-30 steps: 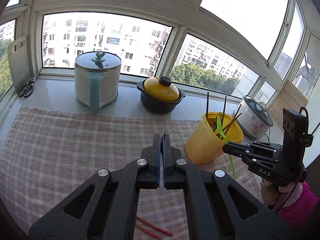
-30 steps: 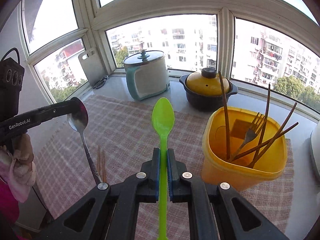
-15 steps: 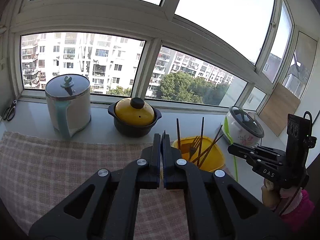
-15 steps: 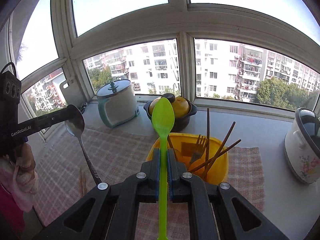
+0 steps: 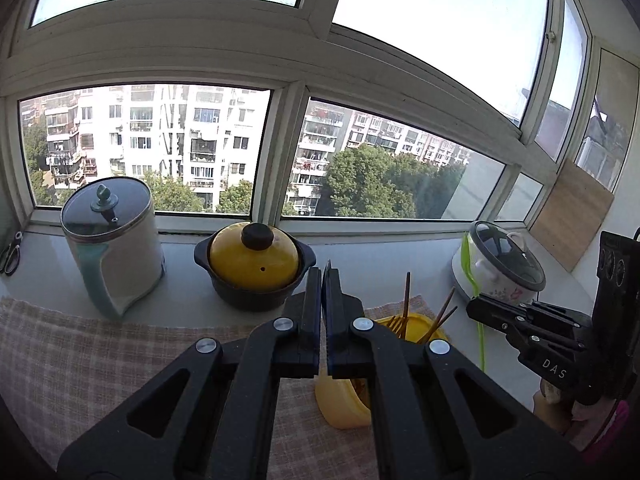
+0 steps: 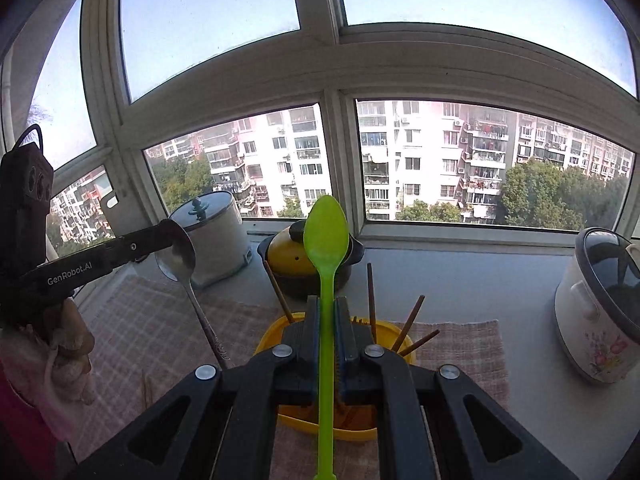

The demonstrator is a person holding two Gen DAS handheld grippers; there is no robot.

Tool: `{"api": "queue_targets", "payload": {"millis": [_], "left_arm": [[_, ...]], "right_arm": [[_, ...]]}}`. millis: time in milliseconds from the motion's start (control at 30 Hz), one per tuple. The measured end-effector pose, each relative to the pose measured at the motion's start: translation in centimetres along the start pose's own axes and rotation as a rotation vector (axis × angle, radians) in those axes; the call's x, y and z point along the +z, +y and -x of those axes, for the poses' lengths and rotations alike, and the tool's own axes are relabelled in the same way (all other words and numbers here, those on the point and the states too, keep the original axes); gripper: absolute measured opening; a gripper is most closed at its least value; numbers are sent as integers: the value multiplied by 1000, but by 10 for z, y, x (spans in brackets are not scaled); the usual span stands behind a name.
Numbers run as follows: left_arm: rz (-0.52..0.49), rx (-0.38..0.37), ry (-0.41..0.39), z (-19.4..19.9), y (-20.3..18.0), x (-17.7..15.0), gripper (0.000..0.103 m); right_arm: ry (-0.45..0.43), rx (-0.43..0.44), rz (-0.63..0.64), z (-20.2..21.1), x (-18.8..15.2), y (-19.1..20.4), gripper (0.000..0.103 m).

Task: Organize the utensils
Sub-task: 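Open the left tool over the yellow bin while the right tool releases the green spoon into it, then lift both open tools away from the yellow bin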

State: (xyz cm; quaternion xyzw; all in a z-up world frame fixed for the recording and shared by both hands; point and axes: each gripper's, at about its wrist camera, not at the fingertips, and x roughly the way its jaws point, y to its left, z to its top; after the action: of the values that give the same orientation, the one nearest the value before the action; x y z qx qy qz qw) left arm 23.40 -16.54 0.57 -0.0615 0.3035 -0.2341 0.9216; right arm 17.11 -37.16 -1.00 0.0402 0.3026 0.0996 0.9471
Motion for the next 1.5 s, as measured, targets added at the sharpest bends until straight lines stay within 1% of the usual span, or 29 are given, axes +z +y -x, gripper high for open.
{"api": "queue_targets", "payload": {"millis": [233, 400, 667, 933, 967, 1000, 1033, 1067, 1133, 1200, 1233, 1267, 1400, 1467, 1500], "left_arm": [[-36, 3, 8, -20, -12, 6, 0], [-47, 6, 25, -31, -15, 3, 0], [-62, -1, 62, -44, -20, -7, 0], [-50, -38, 88, -44, -23, -11, 0], [-50, -47, 92, -44, -24, -11, 0], [-51, -52, 96, -44, -24, -11, 0], [-54, -50, 98, -43, -25, -11, 0], [-55, -50, 104, -43, -26, -12, 3], [-60, -59, 108, -41, -27, -13, 9], [-65, -53, 105, -38, -29, -14, 22], [-62, -53, 100, -36, -29, -15, 25], [-58, -54, 96, -34, -29, -15, 28], [-48, -50, 89, -28, -27, -16, 28], [-42, -48, 89, -26, -26, -17, 28], [-40, -45, 89, -25, -26, -18, 28]], "right_arm": [[-19, 0, -34, -13, 9, -12, 4], [-33, -28, -26, -24, 13, -17, 4], [0, -26, -45, -50, 5, -27, 4], [24, -22, -55, -54, -5, -30, 4], [24, -22, -58, -54, -5, -30, 6], [25, -24, -60, -53, -6, -31, 8], [28, -28, -60, -53, -6, -31, 19], [26, -31, -61, -52, -6, -31, 30], [19, -38, -60, -48, -7, -31, 34], [20, -41, -64, -46, -8, -31, 43], [17, -41, -68, -44, -9, -31, 53], [11, -42, -71, -42, -10, -32, 62], [-2, -50, -66, -34, -13, -31, 72], [-9, -52, -65, -30, -14, -31, 79], [-12, -52, -64, -29, -15, -30, 80]]}}
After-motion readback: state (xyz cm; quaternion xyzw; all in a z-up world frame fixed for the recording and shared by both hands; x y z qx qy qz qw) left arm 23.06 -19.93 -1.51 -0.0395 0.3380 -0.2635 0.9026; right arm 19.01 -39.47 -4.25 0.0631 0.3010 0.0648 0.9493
